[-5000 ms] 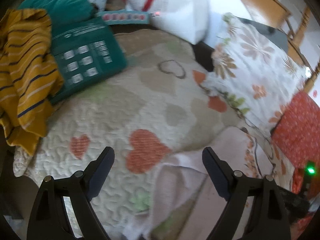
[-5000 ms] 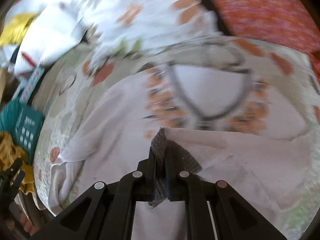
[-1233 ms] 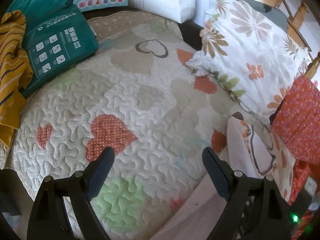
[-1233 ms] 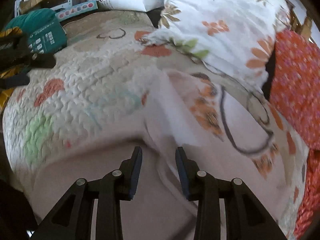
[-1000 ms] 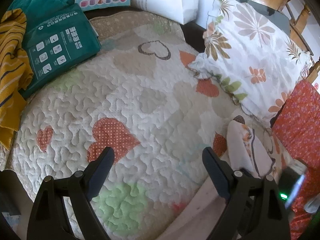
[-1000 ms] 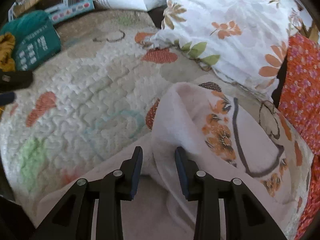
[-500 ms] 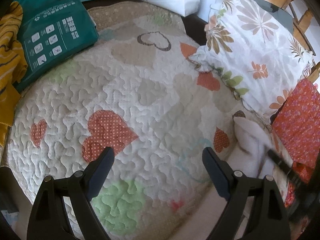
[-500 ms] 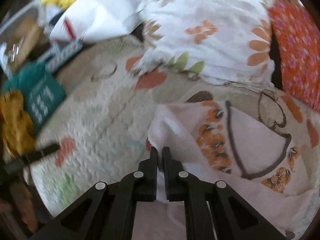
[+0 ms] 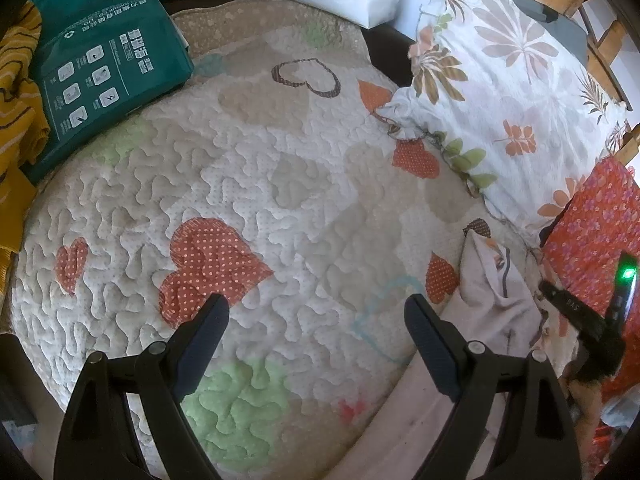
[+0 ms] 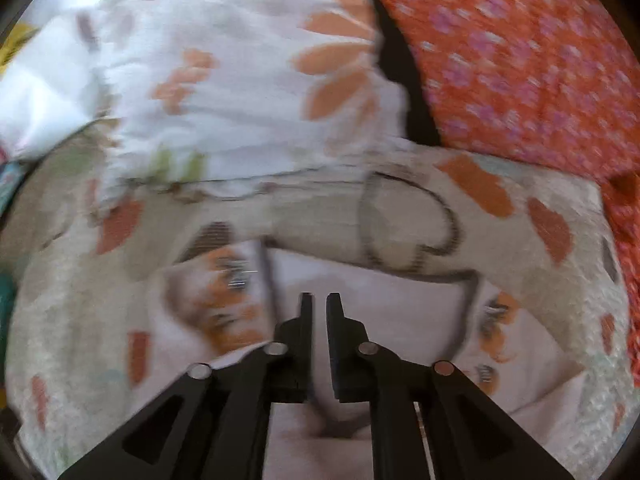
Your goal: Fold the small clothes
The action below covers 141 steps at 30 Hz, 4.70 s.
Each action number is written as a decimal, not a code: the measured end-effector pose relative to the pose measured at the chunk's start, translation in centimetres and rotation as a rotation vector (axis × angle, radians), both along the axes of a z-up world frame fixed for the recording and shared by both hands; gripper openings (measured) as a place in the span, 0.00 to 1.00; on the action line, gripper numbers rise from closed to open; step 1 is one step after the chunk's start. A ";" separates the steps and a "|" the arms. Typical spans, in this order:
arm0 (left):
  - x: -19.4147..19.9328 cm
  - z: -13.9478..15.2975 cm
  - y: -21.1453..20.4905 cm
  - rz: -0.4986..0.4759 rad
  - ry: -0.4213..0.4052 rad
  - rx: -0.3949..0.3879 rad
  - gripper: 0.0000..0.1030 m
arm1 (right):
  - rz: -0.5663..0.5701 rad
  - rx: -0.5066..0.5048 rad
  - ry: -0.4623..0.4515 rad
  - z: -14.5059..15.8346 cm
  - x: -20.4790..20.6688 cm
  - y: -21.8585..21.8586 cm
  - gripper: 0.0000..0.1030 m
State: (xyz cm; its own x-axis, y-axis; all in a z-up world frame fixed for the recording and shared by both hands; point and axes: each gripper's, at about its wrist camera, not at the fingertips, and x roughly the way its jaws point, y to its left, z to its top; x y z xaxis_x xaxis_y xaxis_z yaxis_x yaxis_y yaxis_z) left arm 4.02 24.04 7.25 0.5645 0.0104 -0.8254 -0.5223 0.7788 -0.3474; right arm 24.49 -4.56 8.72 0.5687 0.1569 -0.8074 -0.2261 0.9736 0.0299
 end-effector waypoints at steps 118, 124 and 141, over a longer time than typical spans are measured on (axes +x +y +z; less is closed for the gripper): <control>2.9 -1.9 -3.6 -0.080 -0.052 -0.024 0.02 | -0.034 0.161 0.032 -1.9 -16.5 -20.8 0.58; 2.8 0.0 -6.7 -0.181 -0.102 0.066 0.37 | -0.021 0.041 0.070 -3.5 -16.9 -20.2 0.59; 2.7 -0.9 -7.4 -0.189 -0.059 0.034 0.48 | 0.021 0.868 0.268 0.2 -18.9 -23.9 0.06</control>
